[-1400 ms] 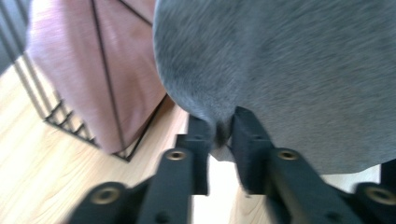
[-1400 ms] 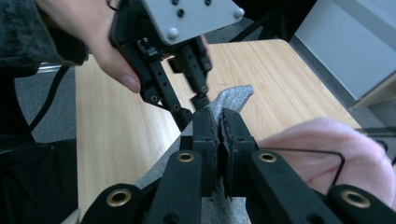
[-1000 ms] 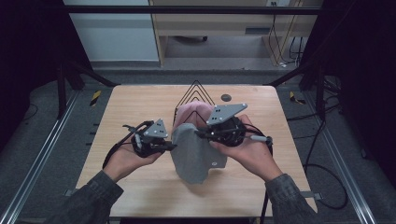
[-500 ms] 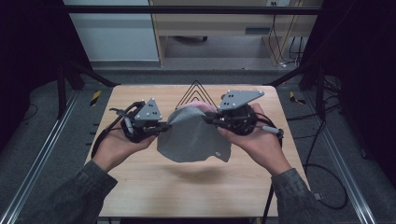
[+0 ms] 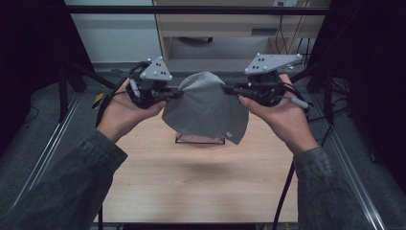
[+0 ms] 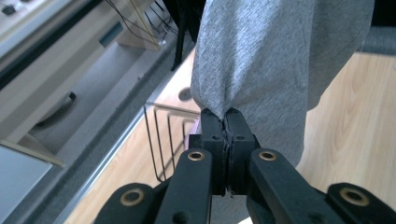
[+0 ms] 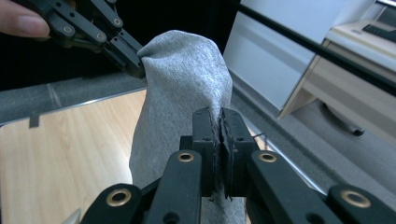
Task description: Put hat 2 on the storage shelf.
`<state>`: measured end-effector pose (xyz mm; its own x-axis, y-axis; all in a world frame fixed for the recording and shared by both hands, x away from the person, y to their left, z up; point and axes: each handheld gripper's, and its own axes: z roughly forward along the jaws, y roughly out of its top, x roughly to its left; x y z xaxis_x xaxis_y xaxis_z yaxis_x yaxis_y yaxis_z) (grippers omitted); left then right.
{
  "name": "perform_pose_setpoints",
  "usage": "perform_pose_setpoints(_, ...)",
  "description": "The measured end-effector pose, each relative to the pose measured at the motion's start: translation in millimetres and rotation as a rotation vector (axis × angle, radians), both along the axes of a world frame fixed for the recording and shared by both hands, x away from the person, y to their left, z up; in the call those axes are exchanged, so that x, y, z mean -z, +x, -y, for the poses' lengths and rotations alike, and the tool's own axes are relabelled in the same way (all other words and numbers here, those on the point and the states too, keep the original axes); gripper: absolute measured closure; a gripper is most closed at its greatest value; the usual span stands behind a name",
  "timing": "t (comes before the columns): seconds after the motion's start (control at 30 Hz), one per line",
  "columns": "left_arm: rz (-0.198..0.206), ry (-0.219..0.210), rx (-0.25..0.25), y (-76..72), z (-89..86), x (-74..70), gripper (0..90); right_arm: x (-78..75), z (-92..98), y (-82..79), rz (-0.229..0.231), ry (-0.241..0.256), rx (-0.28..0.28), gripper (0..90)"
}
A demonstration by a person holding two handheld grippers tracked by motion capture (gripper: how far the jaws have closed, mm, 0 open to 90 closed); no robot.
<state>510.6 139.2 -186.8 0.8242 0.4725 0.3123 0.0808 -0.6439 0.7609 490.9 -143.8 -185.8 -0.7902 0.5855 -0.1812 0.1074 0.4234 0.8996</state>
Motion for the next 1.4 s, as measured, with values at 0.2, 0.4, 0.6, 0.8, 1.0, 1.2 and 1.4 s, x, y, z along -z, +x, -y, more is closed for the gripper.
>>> perform_pose_setpoints(0.2, 0.015, -0.016, -0.008, 11.4, 0.7, -18.8, 88.9, -21.5, 1.5, 11.8, 0.022, 0.009, 0.015, 85.9)
perform_pose_setpoints(0.4, 0.029, -0.020, -0.010, 16.4, 0.1, -29.4, 88.9, -33.4, 0.8, 20.6, 0.030, 0.007, 0.021, 85.9)
perform_pose_setpoints(0.6, 0.040, -0.024, -0.017, 20.6, -0.8, -36.0, 88.9, -40.0, -0.4, 27.9, 0.033, 0.008, 0.024, 85.9)
perform_pose_setpoints(0.8, 0.040, -0.022, -0.019, 21.5, -1.9, -36.7, 88.9, -40.6, -1.0, 29.2, 0.034, 0.007, 0.025, 85.9)
perform_pose_setpoints(1.0, 0.045, -0.017, -0.022, 22.1, 0.7, -35.3, 88.9, -40.4, -0.2, 29.6, 0.039, 0.003, 0.029, 85.9)
perform_pose_setpoints(1.2, 0.053, -0.024, -0.032, 22.0, 5.7, -32.6, 88.9, -38.1, 3.0, 28.8, 0.044, 0.005, 0.041, 85.9)
perform_pose_setpoints(1.4, 0.063, -0.030, -0.038, 18.8, 10.6, -31.3, 89.0, -36.1, 7.5, 26.7, 0.042, 0.006, 0.055, 85.9)
